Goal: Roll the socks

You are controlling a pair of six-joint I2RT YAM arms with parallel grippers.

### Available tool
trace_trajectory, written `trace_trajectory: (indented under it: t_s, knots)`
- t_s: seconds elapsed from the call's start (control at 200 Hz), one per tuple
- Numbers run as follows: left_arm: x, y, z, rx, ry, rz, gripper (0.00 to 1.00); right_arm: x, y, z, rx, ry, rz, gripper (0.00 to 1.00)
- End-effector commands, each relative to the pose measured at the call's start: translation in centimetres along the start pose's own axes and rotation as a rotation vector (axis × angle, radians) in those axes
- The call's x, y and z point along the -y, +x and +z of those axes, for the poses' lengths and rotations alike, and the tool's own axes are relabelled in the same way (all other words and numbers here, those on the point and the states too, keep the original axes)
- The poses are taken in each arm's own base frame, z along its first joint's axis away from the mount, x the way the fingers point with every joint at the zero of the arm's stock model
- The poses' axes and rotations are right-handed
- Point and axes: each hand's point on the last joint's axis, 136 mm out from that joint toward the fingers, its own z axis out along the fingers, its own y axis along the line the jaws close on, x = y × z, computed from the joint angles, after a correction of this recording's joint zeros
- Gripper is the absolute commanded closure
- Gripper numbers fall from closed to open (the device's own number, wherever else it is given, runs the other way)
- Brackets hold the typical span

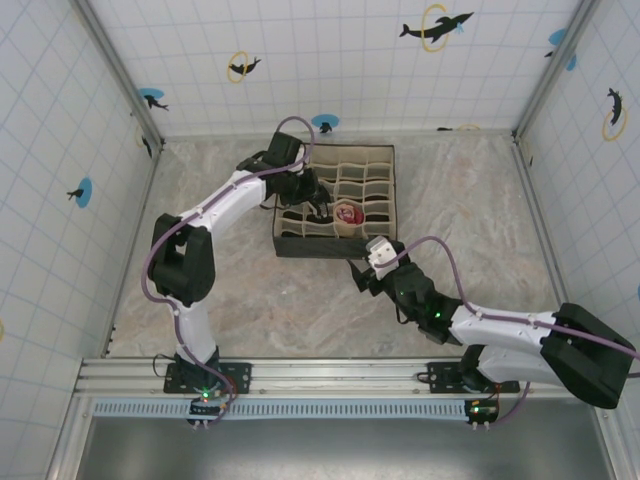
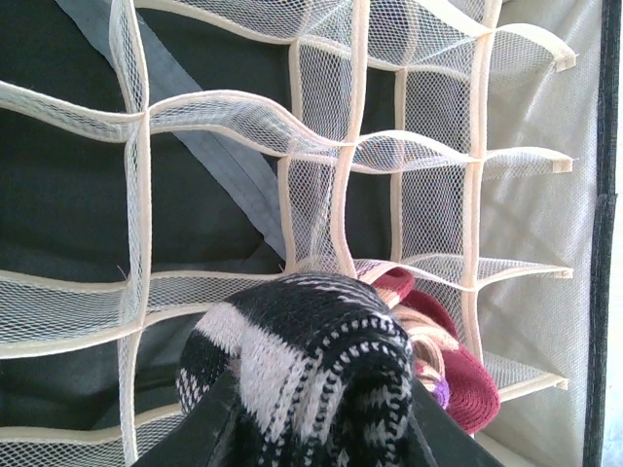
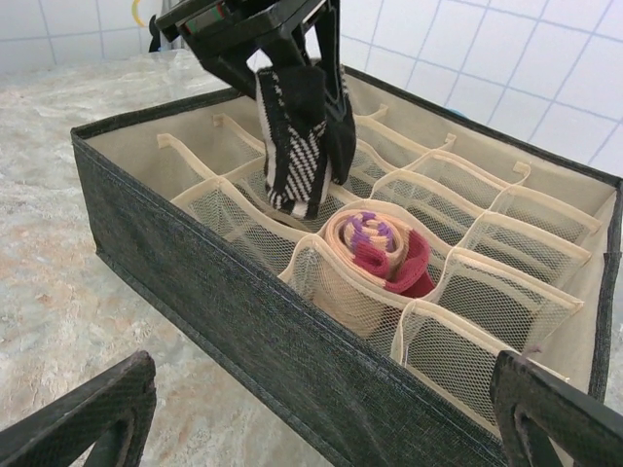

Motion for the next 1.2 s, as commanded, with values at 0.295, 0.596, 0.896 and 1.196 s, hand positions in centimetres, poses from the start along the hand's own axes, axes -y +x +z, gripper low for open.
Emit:
trace_trajectory:
  t_s: [0.295,0.596,0.896,1.196]
  knots:
    - [-0.3,1.8,-0.9,0.005,0.033,0.019,1.0,0.2,0.3,-0.5,0.005,0.008,0.016,0.09]
    - [-0.5,3.4,-1.6,0.015,0.054,0.058,1.0,-0.2,0.3,-0.2,-0.004,-0.004,0.015,0.09]
    - [-1.3,3.5,-0.1,-0.006,0.033,0.049,1.0,-0.3,0.2,-0.1,-0.007,-0.013,0.02,0.09]
    - [-1.5,3.6,1.5,-0.02,0.021,0.051,1.0,-0.3,0.8,-0.6,-0.014,-0.018,0.054,0.09]
